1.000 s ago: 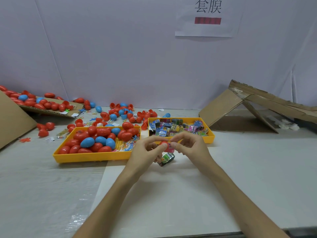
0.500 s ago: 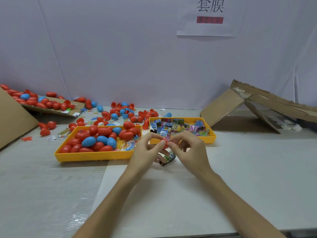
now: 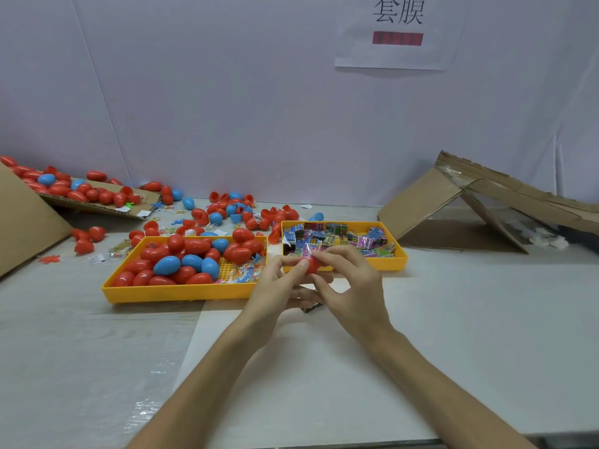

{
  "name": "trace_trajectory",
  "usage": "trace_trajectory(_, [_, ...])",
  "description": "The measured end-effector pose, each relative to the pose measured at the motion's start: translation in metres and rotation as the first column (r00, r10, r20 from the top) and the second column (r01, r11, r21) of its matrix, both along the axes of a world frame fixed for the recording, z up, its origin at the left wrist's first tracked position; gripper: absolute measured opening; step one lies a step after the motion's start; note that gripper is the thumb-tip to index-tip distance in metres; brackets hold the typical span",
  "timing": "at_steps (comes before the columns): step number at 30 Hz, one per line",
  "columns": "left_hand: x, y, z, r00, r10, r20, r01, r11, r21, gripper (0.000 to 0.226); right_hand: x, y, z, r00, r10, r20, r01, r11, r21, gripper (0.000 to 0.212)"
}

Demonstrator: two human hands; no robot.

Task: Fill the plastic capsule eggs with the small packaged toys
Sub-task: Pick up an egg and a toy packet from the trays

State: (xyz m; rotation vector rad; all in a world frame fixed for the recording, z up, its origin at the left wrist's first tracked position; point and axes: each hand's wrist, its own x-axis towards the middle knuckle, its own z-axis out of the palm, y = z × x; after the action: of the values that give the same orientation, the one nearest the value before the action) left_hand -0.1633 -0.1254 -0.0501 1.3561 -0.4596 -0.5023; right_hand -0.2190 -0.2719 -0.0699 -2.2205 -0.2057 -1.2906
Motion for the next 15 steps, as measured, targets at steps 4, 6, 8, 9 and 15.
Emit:
trace_trajectory(4, [-0.0007,0.0005,0.0023,0.995,-0.018,-0.094,0.014,0.999,-0.042,0.034,-0.0015,0.0032,0.0012,0.999,0.003,0.044,-0.002,1.000,-0.007,0.042])
trace_trajectory(6, [-0.0013,0.0002,0.0033,0.993,-0.031,-0.117,0.025,0.998,-0.053,0.035,-0.0024,0.0041,0.0018,0.999,0.012,0.050,-0.012,1.000,-0.009,0.042])
trace_trajectory(8, [-0.0016,0.0002,0.0038,0.992,-0.031,-0.122,0.024,0.998,-0.056,0.038,-0.0026,0.0043,0.0022,0.998,0.019,0.057,-0.018,1.000,-0.018,0.040])
trace_trajectory(9, [-0.0013,0.0004,0.0037,0.992,-0.026,-0.123,0.019,0.998,-0.057,0.037,-0.0024,0.0042,0.0024,0.998,0.019,0.062,-0.018,1.000,-0.023,0.038])
trace_trajectory(15, [0.0009,0.0039,0.0039,0.987,-0.044,-0.153,0.032,0.996,-0.082,0.043,-0.0011,0.0040,0.0014,0.996,-0.003,0.093,0.005,1.000,-0.029,0.028])
